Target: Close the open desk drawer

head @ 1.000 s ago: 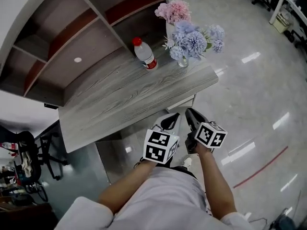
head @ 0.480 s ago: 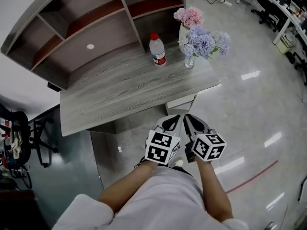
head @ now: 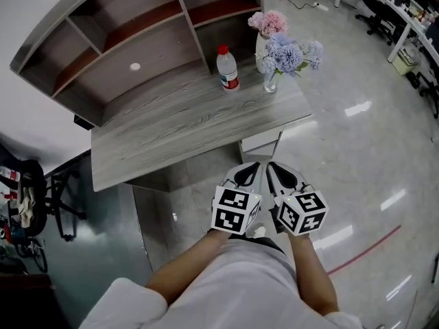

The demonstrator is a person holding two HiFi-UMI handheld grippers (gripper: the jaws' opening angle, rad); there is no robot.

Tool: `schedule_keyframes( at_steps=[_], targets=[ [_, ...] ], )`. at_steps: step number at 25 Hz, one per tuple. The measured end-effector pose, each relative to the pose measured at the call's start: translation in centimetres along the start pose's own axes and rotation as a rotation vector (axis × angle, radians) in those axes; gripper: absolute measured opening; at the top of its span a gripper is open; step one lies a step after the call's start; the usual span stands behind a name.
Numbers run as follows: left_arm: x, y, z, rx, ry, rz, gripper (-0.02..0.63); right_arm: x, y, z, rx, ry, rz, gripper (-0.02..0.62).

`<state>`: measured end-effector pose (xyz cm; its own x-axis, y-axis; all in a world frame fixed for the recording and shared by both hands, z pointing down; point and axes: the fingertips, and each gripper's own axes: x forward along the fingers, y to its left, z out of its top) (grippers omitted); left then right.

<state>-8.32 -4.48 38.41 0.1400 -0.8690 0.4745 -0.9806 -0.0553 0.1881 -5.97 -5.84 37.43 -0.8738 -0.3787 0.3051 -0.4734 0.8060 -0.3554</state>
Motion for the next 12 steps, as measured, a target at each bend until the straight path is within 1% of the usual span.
schedule_keyframes(
  at_steps=[12],
  targets=[
    [-1.4, -0.8, 0.0, 0.026, -0.015, -0.004, 0.003, -1.1, 1.1, -0.4, 0.001, -0.015, -0.006, 0.002]
  ],
)
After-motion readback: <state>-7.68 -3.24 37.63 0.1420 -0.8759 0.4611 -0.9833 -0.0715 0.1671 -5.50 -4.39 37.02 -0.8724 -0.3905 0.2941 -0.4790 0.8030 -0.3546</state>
